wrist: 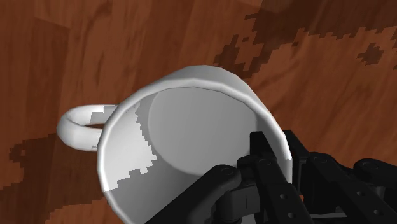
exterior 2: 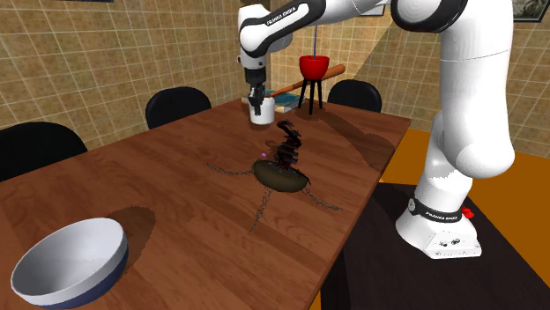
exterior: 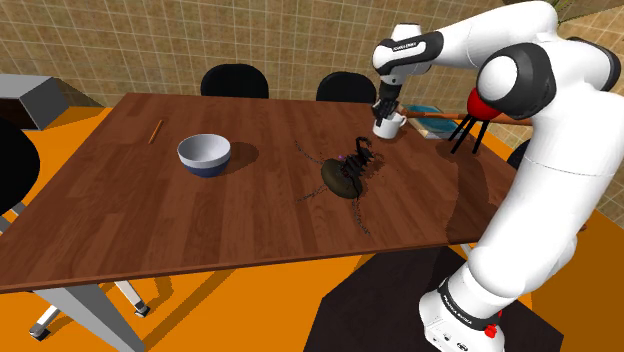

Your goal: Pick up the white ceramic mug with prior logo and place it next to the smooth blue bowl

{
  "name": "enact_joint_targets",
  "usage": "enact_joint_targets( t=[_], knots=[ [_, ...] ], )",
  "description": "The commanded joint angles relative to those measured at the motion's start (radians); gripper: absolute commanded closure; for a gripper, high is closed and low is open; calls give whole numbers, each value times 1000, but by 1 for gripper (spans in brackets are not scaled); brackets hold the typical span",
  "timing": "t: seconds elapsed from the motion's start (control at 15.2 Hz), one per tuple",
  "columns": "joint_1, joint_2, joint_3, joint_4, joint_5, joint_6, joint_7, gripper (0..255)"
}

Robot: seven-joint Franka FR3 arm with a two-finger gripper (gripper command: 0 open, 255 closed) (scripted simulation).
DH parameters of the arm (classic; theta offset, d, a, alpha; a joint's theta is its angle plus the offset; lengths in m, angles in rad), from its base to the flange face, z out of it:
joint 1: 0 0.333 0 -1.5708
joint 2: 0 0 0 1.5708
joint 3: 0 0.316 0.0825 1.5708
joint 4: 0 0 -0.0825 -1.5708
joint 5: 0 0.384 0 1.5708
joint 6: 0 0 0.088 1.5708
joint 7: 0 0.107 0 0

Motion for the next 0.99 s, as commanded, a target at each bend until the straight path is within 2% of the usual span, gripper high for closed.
enact_joint_targets(
  t=[0.0, 0.92],
  knots=[
    [1, -8, -1, 17, -2, -25, 1, 255],
    [-1, -29, -5, 169, -9, -197, -1, 255]
  ],
)
